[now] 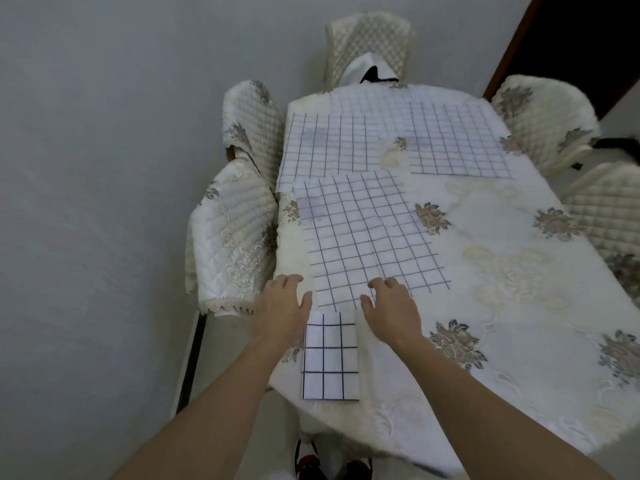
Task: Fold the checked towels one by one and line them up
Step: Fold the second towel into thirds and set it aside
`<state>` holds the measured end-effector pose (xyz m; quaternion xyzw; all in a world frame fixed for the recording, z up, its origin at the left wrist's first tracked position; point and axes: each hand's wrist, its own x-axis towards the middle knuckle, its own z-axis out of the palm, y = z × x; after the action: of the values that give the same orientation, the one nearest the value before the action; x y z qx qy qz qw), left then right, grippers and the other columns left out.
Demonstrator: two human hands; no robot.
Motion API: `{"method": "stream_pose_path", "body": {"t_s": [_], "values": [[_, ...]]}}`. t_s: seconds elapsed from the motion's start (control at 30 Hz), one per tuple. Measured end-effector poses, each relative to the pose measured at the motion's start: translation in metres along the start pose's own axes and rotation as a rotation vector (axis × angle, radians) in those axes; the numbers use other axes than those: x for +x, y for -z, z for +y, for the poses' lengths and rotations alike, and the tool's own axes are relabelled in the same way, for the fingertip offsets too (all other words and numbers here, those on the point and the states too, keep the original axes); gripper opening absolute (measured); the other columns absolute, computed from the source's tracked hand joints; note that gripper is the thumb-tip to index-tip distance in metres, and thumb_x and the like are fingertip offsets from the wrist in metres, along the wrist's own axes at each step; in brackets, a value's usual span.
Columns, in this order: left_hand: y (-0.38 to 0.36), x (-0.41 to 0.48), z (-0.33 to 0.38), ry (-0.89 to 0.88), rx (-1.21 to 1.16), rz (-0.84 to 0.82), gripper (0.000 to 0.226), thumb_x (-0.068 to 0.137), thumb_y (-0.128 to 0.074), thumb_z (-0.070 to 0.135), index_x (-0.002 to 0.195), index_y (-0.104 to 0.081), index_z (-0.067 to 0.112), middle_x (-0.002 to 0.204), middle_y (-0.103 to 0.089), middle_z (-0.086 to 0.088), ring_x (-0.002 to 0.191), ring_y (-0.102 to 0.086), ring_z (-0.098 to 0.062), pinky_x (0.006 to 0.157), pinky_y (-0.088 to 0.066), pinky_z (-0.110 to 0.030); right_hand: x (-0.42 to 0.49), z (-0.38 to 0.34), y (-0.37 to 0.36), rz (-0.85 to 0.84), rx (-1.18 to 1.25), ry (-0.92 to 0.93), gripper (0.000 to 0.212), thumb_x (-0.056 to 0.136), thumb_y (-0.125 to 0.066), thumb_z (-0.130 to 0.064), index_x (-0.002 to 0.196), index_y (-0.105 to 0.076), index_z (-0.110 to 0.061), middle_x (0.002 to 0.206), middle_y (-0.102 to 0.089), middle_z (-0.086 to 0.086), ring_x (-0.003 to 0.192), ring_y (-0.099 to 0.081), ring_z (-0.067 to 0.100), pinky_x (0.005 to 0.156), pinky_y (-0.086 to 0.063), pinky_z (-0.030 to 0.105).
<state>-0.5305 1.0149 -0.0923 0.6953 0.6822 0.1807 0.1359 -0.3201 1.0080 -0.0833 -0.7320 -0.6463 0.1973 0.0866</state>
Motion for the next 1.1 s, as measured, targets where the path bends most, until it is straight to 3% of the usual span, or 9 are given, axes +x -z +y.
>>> {"method": "stream_pose_path", "body": {"t_s": [0.1, 0.27, 0.53, 0.87, 1.1], "values": [[0.026, 0.017, 0.016, -0.091, 0.057, 0.059, 0.043, 0.096, -0.056, 0.04, 0.132, -0.06, 0.016, 0.127, -0.062, -0.002, 0.117, -0.054, -0.025, 0.093, -0.045, -0.041, 0.014, -0.019, 0.03, 0.115, -0.073, 0.126, 0.039, 0.099, -0.051, -0.036, 0.132, -0.055, -0.017, 0.134, -0.054, 0.007, 0.12, -0.05, 0.027, 0.092, -0.046, 0.041], [0.069, 0.033, 0.033, -0.184, 0.17, 0.202, 0.057, 0.089, -0.04, 0.054, 0.129, -0.061, 0.02, 0.125, -0.064, 0.002, 0.113, -0.059, -0.021, 0.089, -0.05, -0.043, 0.026, -0.05, 0.074, 0.236, -0.16, 0.29, 0.048, 0.095, -0.053, -0.043, 0.137, -0.052, -0.02, 0.14, -0.052, 0.005, 0.127, -0.049, 0.026, 0.099, -0.043, 0.043], [0.111, 0.033, 0.043, -0.193, 0.238, 0.306, 0.056, 0.084, -0.044, 0.057, 0.129, -0.058, 0.026, 0.121, -0.064, 0.008, 0.112, -0.057, -0.017, 0.092, -0.046, -0.038, 0.026, -0.079, 0.101, 0.364, -0.18, 0.443, 0.05, 0.089, -0.057, -0.048, 0.132, -0.058, -0.022, 0.135, -0.059, 0.004, 0.127, -0.053, 0.026, 0.105, -0.043, 0.047], [0.143, -0.02, -0.006, 0.055, 0.352, 0.371, 0.053, 0.08, -0.052, 0.057, 0.119, -0.067, 0.025, 0.116, -0.069, 0.003, 0.102, -0.065, -0.021, 0.084, -0.052, -0.04, 0.011, -0.136, 0.072, 0.299, -0.139, 0.696, 0.044, 0.089, -0.05, -0.05, 0.124, -0.06, -0.025, 0.129, -0.061, 0.002, 0.121, -0.056, 0.026, 0.099, -0.046, 0.046], [0.176, -0.081, -0.058, 0.222, 0.423, 0.431, 0.048, 0.081, -0.057, 0.054, 0.119, -0.061, 0.025, 0.11, -0.069, 0.003, 0.097, -0.064, -0.023, 0.083, -0.05, -0.039, -0.007, -0.212, 0.037, 0.204, -0.099, 0.907, 0.049, 0.087, -0.047, -0.052, 0.126, -0.06, -0.025, 0.129, -0.062, 0.003, 0.118, -0.057, 0.025, 0.096, -0.046, 0.044]]}}
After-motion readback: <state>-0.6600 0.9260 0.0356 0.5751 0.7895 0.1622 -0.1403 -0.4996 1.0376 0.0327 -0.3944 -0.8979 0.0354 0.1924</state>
